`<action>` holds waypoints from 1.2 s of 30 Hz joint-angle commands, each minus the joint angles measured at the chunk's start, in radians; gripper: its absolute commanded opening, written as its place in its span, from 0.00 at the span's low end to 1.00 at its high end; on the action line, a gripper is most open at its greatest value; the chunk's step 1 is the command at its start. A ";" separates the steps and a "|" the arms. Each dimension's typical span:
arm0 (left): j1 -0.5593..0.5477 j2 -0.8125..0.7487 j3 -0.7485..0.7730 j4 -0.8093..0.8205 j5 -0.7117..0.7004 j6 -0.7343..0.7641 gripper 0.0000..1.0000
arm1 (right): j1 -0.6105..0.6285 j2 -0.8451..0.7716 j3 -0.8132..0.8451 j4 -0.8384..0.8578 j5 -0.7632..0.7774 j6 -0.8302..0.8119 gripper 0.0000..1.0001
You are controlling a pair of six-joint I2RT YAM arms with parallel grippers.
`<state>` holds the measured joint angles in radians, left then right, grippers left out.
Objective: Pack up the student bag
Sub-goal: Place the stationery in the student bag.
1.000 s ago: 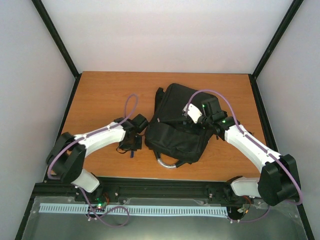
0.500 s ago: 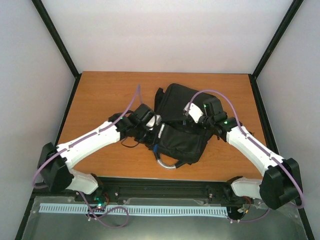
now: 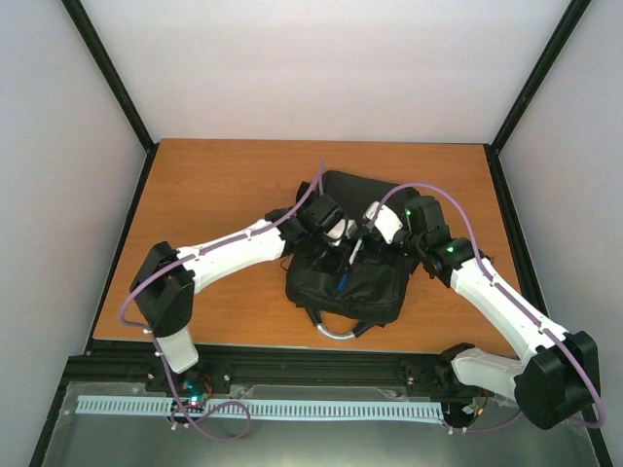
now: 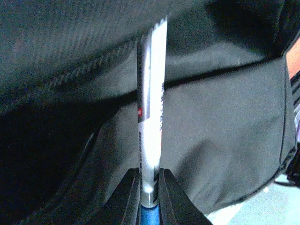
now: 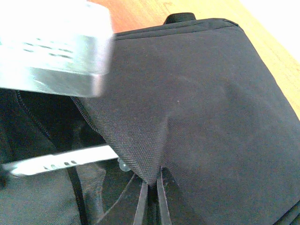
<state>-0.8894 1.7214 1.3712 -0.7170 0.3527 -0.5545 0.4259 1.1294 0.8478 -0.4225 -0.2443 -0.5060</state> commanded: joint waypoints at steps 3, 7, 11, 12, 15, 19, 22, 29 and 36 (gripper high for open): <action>-0.006 0.105 0.134 0.042 -0.019 -0.078 0.01 | -0.004 -0.017 0.020 0.134 -0.046 0.026 0.03; -0.006 0.153 0.178 0.036 -0.091 -0.179 0.01 | -0.004 -0.018 0.019 0.134 -0.046 0.027 0.03; -0.006 0.183 0.215 0.044 -0.118 -0.243 0.01 | -0.004 -0.015 0.015 0.138 -0.047 0.025 0.03; -0.006 0.188 0.218 0.054 -0.110 -0.253 0.01 | -0.004 -0.012 0.016 0.136 -0.047 0.024 0.03; -0.006 0.190 0.231 0.074 -0.095 -0.267 0.01 | -0.004 -0.006 0.017 0.136 -0.044 0.022 0.03; -0.006 0.207 0.264 0.053 -0.097 -0.260 0.03 | -0.004 -0.005 0.016 0.136 -0.044 0.020 0.03; -0.006 0.209 0.266 0.066 -0.081 -0.257 0.04 | -0.006 -0.003 0.017 0.136 -0.044 0.021 0.03; -0.006 0.205 0.256 0.074 -0.061 -0.257 0.17 | -0.006 0.001 0.017 0.133 -0.046 0.020 0.03; -0.006 0.106 0.197 0.027 -0.107 -0.237 0.28 | -0.006 0.007 0.019 0.131 -0.044 0.018 0.03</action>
<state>-0.8925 1.9083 1.5860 -0.6720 0.2749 -0.8059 0.4252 1.1446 0.8478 -0.4072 -0.2493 -0.4923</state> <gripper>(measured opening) 0.261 0.032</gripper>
